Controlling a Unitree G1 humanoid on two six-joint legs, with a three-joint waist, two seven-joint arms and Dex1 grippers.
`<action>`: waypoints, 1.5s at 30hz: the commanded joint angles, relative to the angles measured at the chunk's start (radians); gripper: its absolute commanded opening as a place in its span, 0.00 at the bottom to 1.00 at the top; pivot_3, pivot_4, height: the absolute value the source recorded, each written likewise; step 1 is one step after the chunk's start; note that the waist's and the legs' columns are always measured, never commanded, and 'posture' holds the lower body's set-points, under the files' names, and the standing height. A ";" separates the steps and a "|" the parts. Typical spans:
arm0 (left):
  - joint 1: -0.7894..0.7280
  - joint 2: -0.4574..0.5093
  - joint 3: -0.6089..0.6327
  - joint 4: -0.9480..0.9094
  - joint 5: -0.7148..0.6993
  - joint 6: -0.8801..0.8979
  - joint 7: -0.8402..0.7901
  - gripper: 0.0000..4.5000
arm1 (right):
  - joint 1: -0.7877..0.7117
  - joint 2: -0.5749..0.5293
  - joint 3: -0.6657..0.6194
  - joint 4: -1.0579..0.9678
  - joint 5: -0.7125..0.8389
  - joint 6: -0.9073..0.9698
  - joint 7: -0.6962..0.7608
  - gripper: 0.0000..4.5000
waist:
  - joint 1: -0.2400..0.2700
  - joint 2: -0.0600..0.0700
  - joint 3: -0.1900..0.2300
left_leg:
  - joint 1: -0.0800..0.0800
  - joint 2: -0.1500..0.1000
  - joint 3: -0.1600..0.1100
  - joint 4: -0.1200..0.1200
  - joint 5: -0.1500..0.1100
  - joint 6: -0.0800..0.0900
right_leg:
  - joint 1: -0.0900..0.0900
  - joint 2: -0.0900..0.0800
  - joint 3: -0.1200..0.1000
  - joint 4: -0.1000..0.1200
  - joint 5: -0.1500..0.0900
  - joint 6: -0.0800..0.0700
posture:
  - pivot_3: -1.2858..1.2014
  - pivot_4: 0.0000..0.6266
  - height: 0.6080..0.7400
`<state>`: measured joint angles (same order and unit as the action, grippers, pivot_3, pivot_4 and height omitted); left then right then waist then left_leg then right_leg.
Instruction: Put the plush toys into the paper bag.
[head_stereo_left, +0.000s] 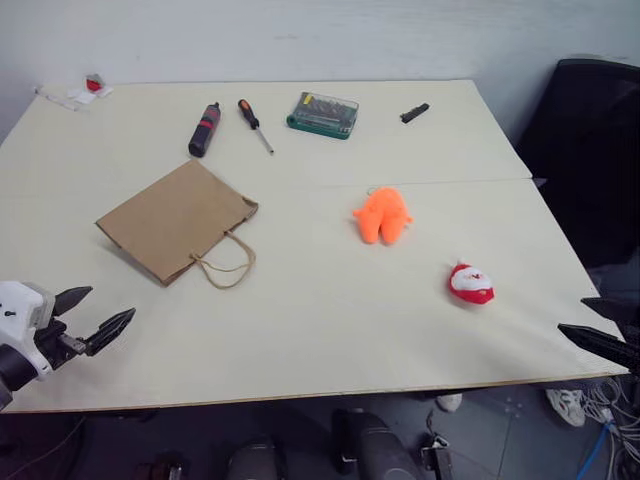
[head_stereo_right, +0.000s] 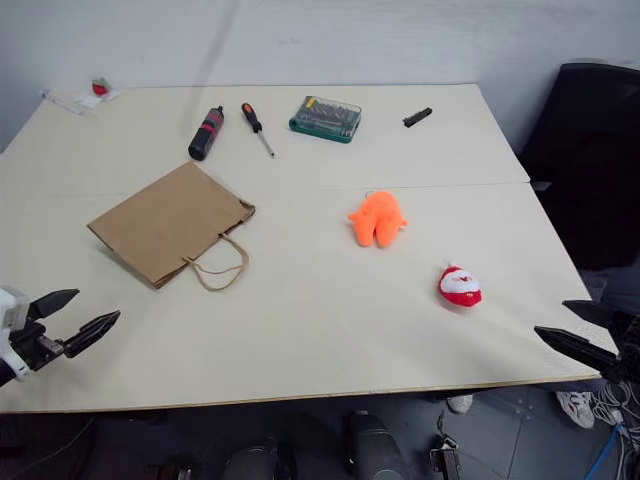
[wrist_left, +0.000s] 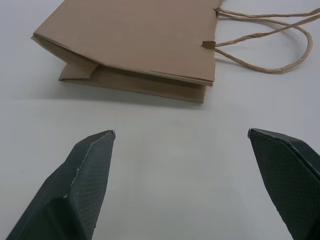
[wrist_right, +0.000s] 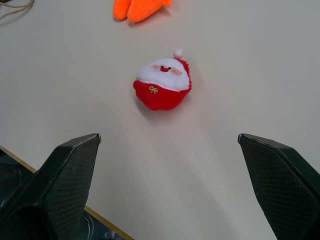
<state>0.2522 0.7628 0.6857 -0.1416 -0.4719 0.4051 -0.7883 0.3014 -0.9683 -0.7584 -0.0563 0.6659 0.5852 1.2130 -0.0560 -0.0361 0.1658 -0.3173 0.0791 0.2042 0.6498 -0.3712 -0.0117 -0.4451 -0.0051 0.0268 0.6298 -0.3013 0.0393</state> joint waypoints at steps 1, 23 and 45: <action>-0.007 0.028 -0.019 -0.005 0.003 0.014 -0.008 1.00 | 0.003 -0.001 0.014 -0.001 -0.077 -0.099 -0.018 1.00 | -0.001 0.000 0.000 | 0.000 0.000 0.000 0.000 0.000 0.000 | 0.000 0.000 0.000 0.000 0.000 0.000 | 0.52 0.24 1.00; -0.201 0.160 -0.253 -0.204 0.012 0.032 -0.094 1.00 | -0.053 0.048 0.003 -0.410 0.166 0.112 -0.183 1.00 | 0.001 0.003 -0.001 | 0.001 -0.001 0.000 0.005 0.002 -0.002 | 0.000 0.000 0.001 0.008 0.001 0.001 | 0.52 0.24 1.00; -0.782 0.069 -0.777 0.348 0.415 -0.368 -0.197 0.43 | -0.472 0.211 0.582 -0.647 0.142 0.113 -0.523 1.00 | 0.001 0.003 -0.001 | -0.003 0.003 0.002 0.014 0.002 -0.004 | -0.006 0.005 0.003 0.018 -0.001 -0.002 | 0.52 0.24 1.00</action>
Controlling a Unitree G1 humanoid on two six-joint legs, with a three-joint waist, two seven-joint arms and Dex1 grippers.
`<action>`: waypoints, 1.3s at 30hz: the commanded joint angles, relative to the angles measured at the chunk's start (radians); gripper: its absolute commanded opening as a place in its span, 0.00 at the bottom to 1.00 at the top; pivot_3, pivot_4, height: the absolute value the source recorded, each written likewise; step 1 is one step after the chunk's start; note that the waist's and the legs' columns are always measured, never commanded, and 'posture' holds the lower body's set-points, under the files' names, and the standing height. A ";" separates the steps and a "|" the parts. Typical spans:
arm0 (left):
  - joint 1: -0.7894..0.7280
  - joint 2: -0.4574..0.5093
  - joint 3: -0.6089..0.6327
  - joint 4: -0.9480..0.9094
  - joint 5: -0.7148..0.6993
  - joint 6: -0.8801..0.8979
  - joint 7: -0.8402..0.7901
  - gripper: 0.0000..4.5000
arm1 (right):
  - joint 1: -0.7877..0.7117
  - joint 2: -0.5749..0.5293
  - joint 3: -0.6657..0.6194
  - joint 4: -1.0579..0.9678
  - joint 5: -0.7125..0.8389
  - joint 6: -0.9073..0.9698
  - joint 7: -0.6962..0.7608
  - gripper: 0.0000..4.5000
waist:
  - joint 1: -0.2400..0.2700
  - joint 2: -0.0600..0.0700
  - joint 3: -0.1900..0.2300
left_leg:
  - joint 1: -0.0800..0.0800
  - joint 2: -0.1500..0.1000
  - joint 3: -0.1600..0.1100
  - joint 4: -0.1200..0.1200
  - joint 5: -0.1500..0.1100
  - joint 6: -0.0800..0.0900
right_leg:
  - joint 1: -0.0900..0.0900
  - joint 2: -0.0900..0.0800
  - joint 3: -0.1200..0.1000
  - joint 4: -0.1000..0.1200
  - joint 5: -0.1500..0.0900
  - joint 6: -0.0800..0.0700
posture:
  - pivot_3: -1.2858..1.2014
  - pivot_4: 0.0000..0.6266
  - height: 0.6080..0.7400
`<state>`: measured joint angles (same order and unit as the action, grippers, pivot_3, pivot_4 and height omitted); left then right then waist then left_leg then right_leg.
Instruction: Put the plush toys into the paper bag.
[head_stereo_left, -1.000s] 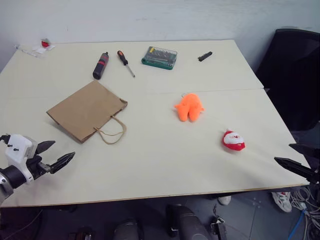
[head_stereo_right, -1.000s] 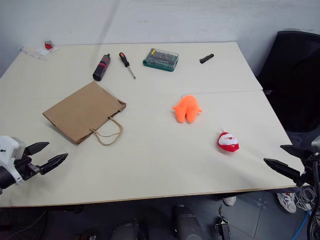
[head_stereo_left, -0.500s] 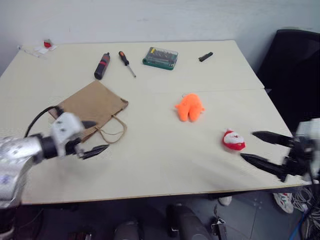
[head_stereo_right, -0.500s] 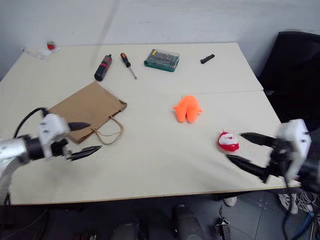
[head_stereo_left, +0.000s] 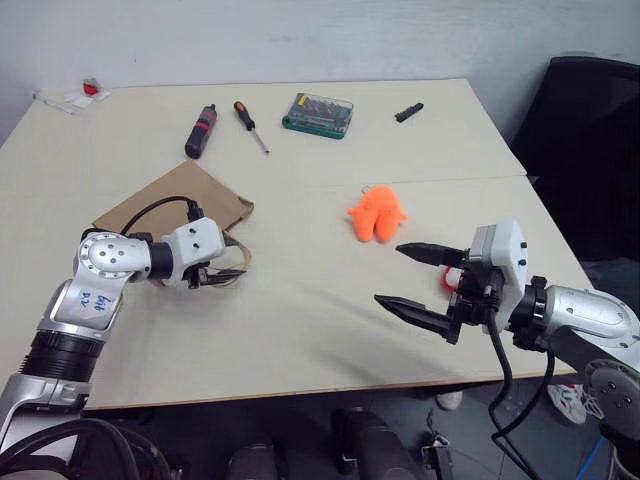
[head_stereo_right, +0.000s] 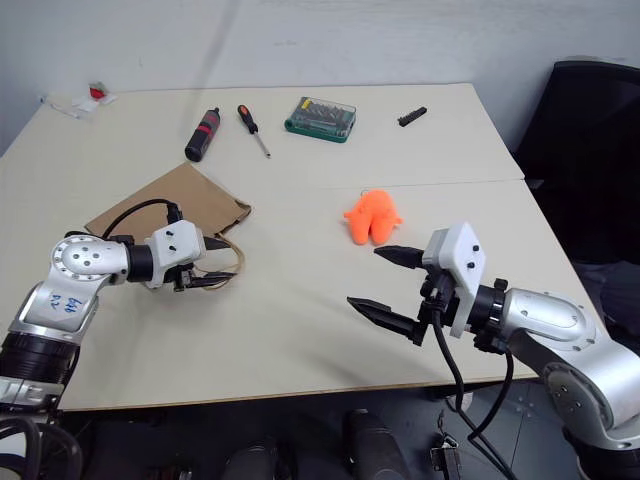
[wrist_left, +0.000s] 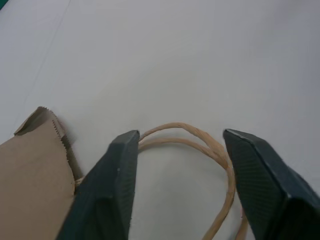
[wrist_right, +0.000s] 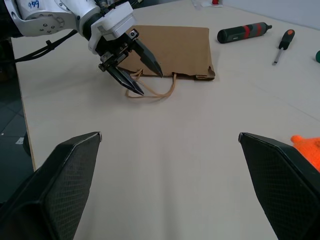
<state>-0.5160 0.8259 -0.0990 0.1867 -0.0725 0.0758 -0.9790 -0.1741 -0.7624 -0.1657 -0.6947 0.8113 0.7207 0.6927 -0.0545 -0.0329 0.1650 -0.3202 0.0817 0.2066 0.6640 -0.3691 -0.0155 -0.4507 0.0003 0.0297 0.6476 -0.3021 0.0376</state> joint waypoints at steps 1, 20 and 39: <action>-0.011 0.005 0.008 0.028 0.019 -0.047 -0.009 0.36 | 0.005 0.004 -0.010 -0.008 -0.005 -0.024 -0.003 1.00 | 0.000 0.000 0.000 | 0.000 0.000 0.000 0.000 0.000 0.000 | 0.000 0.000 0.000 0.001 0.000 0.000 | 0.52 0.24 1.00; -0.255 -0.189 0.121 -0.218 -0.619 0.657 -0.195 0.00 | -0.105 0.101 0.068 0.104 -0.086 -0.016 -0.098 0.91 | 0.000 0.001 -0.001 | -0.007 -0.001 -0.001 0.013 0.000 0.000 | -0.007 0.000 0.001 0.012 -0.001 -0.001 | 0.52 0.24 1.00; -0.293 -0.273 0.037 -0.206 -0.548 0.602 -0.221 0.00 | -0.403 0.345 0.531 0.604 -0.471 -0.212 0.090 0.01 | -0.008 0.001 -0.001 | -0.014 0.002 -0.002 0.018 0.000 -0.002 | -0.014 0.006 0.003 0.015 -0.001 -0.002 | 0.52 0.24 1.00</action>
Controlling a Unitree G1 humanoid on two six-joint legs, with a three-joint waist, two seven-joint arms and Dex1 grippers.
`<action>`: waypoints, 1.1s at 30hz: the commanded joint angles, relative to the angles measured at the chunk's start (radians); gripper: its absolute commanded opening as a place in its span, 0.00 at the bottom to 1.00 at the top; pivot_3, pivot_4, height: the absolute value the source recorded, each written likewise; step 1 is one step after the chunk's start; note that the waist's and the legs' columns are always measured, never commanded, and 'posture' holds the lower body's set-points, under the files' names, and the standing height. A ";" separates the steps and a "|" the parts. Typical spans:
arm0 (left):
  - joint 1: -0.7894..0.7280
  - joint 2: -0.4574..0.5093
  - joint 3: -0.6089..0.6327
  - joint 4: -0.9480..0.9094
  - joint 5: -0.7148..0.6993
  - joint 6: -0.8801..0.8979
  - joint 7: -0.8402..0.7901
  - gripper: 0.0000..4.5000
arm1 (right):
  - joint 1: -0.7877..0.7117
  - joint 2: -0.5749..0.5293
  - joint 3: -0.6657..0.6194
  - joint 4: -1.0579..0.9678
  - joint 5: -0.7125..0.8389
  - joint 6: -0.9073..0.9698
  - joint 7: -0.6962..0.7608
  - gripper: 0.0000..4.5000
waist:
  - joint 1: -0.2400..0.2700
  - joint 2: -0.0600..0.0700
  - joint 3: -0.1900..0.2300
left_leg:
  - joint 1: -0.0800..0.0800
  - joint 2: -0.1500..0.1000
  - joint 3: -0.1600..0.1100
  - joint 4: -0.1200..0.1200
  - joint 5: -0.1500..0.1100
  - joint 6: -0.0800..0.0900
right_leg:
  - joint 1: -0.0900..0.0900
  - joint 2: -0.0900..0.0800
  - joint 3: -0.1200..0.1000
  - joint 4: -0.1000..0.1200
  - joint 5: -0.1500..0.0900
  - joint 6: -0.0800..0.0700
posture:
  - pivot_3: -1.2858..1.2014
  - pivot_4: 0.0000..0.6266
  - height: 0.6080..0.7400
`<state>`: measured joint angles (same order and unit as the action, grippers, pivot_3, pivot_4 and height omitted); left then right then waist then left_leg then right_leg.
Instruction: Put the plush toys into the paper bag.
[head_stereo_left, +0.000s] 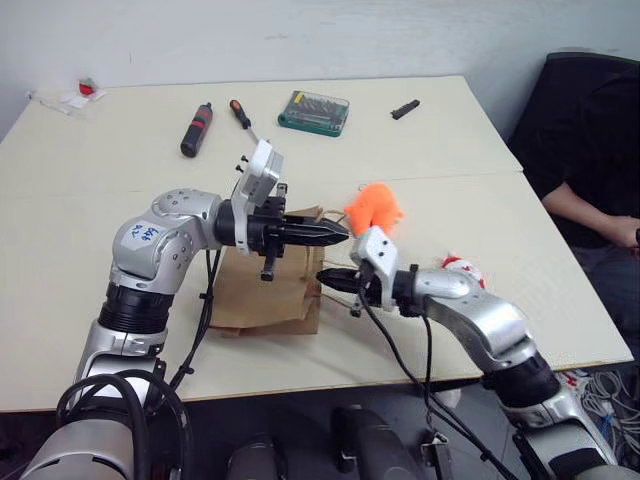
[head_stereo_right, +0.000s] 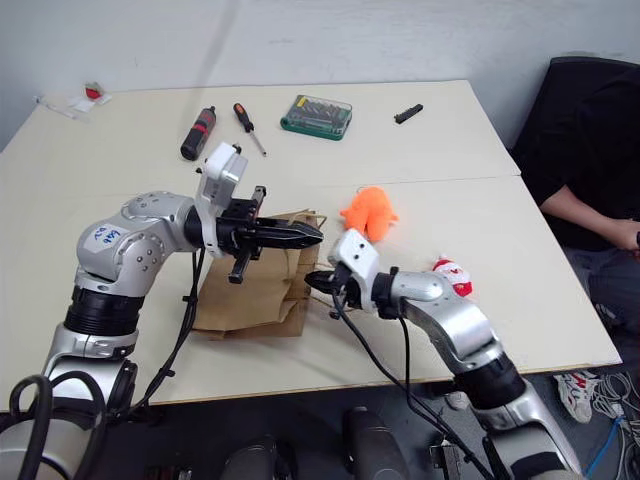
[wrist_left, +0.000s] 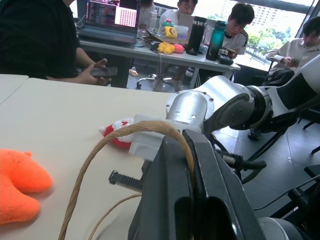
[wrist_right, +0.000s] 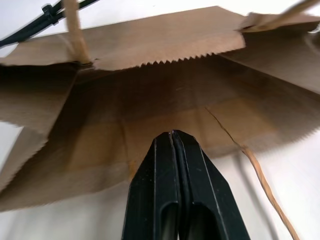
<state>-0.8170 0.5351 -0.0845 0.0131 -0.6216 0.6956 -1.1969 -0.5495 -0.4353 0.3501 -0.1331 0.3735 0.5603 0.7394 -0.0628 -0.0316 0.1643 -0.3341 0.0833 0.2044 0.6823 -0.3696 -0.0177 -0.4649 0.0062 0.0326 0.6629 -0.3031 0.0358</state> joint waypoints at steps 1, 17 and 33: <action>0.016 0.022 0.027 -0.040 -0.001 -0.016 0.001 0.00 | -0.033 0.024 0.023 0.068 -0.045 -0.065 0.061 0.01 | 0.000 0.000 0.000 | 0.000 0.000 0.000 0.000 0.000 0.000 | 0.000 0.000 0.000 0.000 0.000 0.000 | 0.52 0.24 1.00; 0.042 0.180 0.348 -0.058 -0.181 0.197 0.183 0.00 | -0.055 0.057 0.071 0.326 -0.252 -0.219 0.135 0.01 | -0.018 0.000 0.000 | 0.001 0.004 -0.001 0.001 0.000 0.000 | 0.000 -0.001 -0.001 0.003 0.000 -0.001 | 0.52 0.24 1.00; 0.080 0.154 0.330 -0.135 -0.277 0.278 0.269 0.00 | 0.014 0.059 -0.180 0.008 -0.031 0.022 0.100 0.01 | -0.021 0.000 0.000 | 0.001 0.003 -0.001 0.001 0.000 -0.002 | 0.000 -0.002 -0.002 0.004 -0.001 -0.002 | 0.52 0.24 1.00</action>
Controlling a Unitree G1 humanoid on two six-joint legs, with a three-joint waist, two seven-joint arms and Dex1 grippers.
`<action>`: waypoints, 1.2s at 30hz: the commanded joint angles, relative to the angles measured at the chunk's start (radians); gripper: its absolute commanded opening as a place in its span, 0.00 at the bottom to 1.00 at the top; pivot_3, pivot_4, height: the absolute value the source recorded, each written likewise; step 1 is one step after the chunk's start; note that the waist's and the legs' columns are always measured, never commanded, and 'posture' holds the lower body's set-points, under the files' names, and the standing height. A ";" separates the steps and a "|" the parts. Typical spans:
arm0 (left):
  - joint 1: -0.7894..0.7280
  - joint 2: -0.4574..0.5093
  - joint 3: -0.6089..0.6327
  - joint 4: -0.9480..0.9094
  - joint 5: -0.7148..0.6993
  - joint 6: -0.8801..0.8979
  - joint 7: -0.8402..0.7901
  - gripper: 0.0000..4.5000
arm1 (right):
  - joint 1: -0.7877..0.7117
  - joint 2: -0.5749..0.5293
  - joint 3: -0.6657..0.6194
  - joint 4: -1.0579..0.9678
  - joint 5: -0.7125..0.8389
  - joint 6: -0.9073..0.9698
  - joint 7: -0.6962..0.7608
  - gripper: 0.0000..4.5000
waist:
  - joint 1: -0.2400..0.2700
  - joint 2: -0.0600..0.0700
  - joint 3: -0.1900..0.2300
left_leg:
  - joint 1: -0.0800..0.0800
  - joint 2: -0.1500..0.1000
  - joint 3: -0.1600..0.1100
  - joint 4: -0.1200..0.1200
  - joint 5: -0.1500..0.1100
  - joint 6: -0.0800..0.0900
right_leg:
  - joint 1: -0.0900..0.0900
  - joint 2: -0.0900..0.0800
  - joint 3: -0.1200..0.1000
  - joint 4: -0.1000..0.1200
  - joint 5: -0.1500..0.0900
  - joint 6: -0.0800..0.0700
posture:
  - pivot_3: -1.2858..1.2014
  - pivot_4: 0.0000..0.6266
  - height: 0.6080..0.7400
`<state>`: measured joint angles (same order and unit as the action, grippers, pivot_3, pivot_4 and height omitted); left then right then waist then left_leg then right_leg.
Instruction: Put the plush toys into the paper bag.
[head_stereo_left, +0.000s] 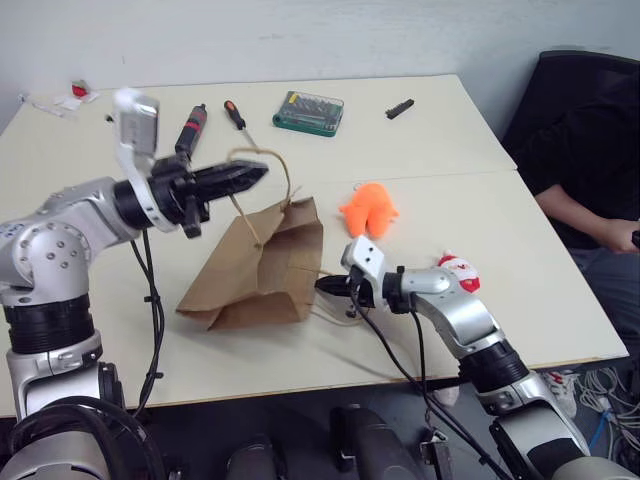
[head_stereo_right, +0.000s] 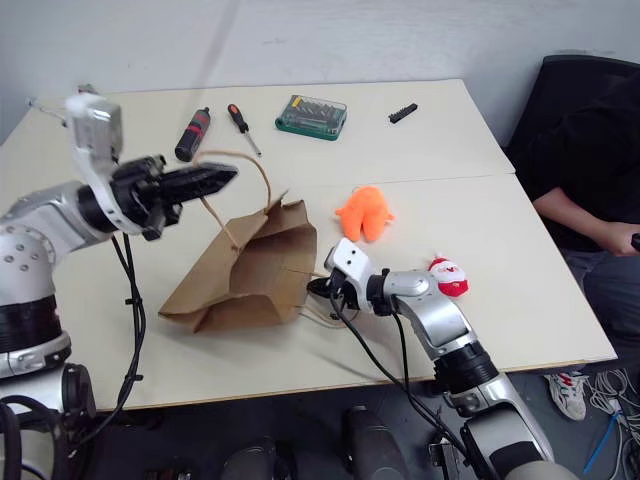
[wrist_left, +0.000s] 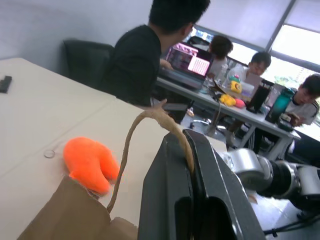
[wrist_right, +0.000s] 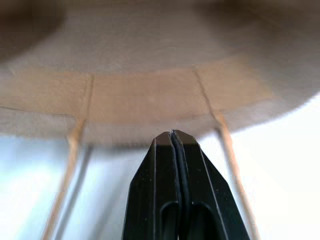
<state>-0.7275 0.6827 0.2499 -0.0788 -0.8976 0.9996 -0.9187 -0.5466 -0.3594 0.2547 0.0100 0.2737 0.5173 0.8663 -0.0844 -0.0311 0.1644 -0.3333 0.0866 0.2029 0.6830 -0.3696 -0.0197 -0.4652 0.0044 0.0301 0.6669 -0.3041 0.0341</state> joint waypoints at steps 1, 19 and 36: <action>-0.010 0.003 -0.012 -0.043 0.001 -0.032 -0.007 0.00 | 0.023 -0.029 -0.114 -0.177 0.080 0.095 -0.049 0.01 | 0.001 0.000 0.000 | 0.000 0.000 0.000 0.000 0.000 0.000 | 0.000 0.000 0.000 0.000 0.000 0.000 | 0.52 0.24 1.00; 0.049 0.004 -0.057 -0.072 0.012 -0.060 -0.009 0.00 | -0.223 0.031 -0.442 0.160 0.109 0.248 -0.514 0.76 | -0.008 0.001 0.000 | 0.000 -0.004 0.001 -0.003 0.000 -0.002 | 0.000 0.002 0.002 -0.002 -0.001 -0.002 | 0.52 0.24 1.00; 0.042 0.014 -0.061 -0.065 0.035 -0.088 -0.012 0.00 | -0.389 0.140 -0.419 0.576 0.073 0.056 -0.472 0.48 | -0.033 0.002 0.001 | 0.000 0.001 0.000 -0.002 0.000 -0.002 | 0.000 0.001 0.001 0.004 -0.001 -0.002 | 0.52 0.24 1.00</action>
<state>-0.6631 0.6808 0.1776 -0.1403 -0.8634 0.9342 -0.9206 -0.9420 -0.2105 -0.1626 0.6540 0.3343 0.5587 0.3820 -0.1169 -0.0293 0.1653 -0.3331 0.0877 0.2028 0.6806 -0.3693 -0.0216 -0.4656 0.0057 0.0306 0.6712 -0.3051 0.0325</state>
